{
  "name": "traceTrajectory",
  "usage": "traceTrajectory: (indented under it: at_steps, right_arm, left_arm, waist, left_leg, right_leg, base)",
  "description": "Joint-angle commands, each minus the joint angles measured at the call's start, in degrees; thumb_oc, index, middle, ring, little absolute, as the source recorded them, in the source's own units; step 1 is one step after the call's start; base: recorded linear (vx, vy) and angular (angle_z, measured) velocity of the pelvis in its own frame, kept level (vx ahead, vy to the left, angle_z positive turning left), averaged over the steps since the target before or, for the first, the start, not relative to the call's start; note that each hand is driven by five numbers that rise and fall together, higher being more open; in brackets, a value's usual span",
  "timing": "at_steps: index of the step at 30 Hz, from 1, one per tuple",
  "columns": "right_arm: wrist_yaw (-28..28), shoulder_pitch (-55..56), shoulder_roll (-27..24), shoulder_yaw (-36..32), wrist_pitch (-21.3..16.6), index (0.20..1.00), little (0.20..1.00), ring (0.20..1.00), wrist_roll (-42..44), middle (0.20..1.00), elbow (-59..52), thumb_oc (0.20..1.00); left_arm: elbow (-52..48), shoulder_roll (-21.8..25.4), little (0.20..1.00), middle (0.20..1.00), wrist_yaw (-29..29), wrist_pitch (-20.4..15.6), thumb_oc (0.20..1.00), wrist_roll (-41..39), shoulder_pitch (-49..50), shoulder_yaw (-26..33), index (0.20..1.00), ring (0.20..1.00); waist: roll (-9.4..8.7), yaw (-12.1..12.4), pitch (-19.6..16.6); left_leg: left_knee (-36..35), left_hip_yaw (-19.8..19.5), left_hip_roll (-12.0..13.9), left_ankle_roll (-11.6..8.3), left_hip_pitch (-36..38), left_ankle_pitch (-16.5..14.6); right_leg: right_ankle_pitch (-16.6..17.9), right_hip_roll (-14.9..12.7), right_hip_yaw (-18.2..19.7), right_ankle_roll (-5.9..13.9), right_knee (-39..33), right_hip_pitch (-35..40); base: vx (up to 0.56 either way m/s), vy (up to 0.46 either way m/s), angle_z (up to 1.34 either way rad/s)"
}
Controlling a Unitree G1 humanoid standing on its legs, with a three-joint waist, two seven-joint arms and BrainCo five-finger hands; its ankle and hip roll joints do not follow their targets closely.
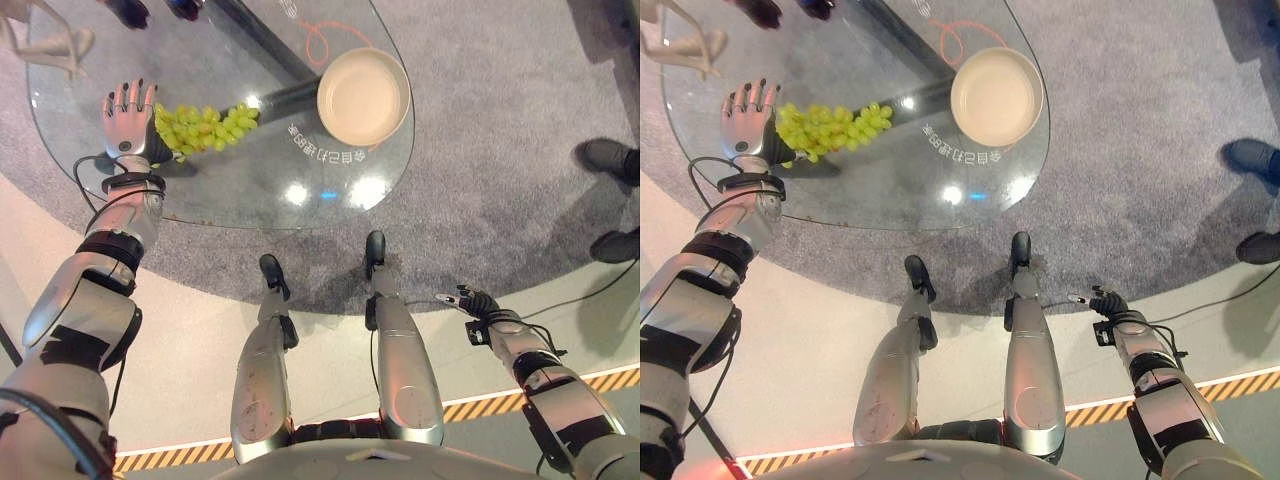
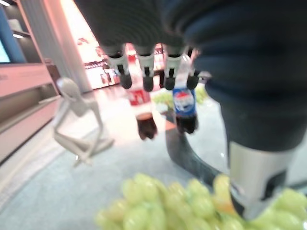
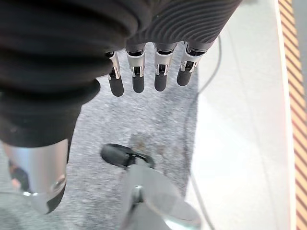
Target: Pick up fruits into the plate
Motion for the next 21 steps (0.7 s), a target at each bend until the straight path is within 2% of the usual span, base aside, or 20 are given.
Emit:
traceTrajectory:
  at_steps: [1, 7, 14, 21]
  right_arm:
    - [-0.8, 2.3, -2.1, 1.4, -1.3, 1.000, 1.000, 1.000, 2.2, 1.000, -1.1, 1.000]
    - [-2.6, 1.5, -1.9, 2.0, -1.5, 1.000, 1.000, 1.000, 3.7, 1.000, -3.2, 1.000]
    - [-3.8, 0.2, -1.9, 2.4, -1.4, 1.000, 1.000, 1.000, 4.6, 1.000, -5.9, 1.000]
    - [-4.3, 0.0, -2.2, 2.5, -2.9, 1.000, 1.000, 1.000, 6.8, 1.000, -9.2, 1.000]
  left_arm:
    - [3.5, 3.7, 1.000, 1.000, 2.4, 2.1, 1.000, 1.9, -3.4, 0.1, 1.000, 1.000]
    - [4.6, 1.5, 1.000, 1.000, 2.0, 3.9, 1.000, 2.4, -8.8, -3.3, 1.000, 1.000]
    - [4.8, 1.0, 1.000, 1.000, 0.9, 5.2, 1.000, 1.1, -10.6, -4.3, 1.000, 1.000]
    - [7.9, 2.6, 1.000, 1.000, 0.1, 7.2, 1.000, 1.9, -12.8, -3.9, 1.000, 1.000]
  waist:
    - [-1.38, -0.6, -1.5]
    - [-1.25, -1.7, -1.5]
    - [-1.22, -2.3, -1.5]
    - [-2.05, -3.0, -1.5]
  left_leg:
    - [10.6, -1.6, -4.1, 0.99, -10.0, -7.5]
    - [14.3, -2.3, -3.9, 1.07, -17.7, -7.4]
    - [17.0, -2.9, -4.0, 1.14, -21.1, -8.2]
    - [19.0, -3.6, -4.1, 1.25, -24.0, -9.0]
  right_leg:
    - [-8.9, 2.8, -0.7, -1.34, 9.6, -6.5]
    - [-9.1, 3.4, 0.4, -1.74, 13.1, -14.5]
    - [-9.6, 4.0, 1.5, -2.12, 15.2, -17.9]
    - [-9.3, 4.4, 2.5, -2.27, 15.4, -20.3]
  base:
    - [-0.01, -0.002, 0.06]
    - [-0.01, -0.002, 0.05]
    - [0.00, 0.005, 0.01]
    - [0.03, -0.002, 0.01]
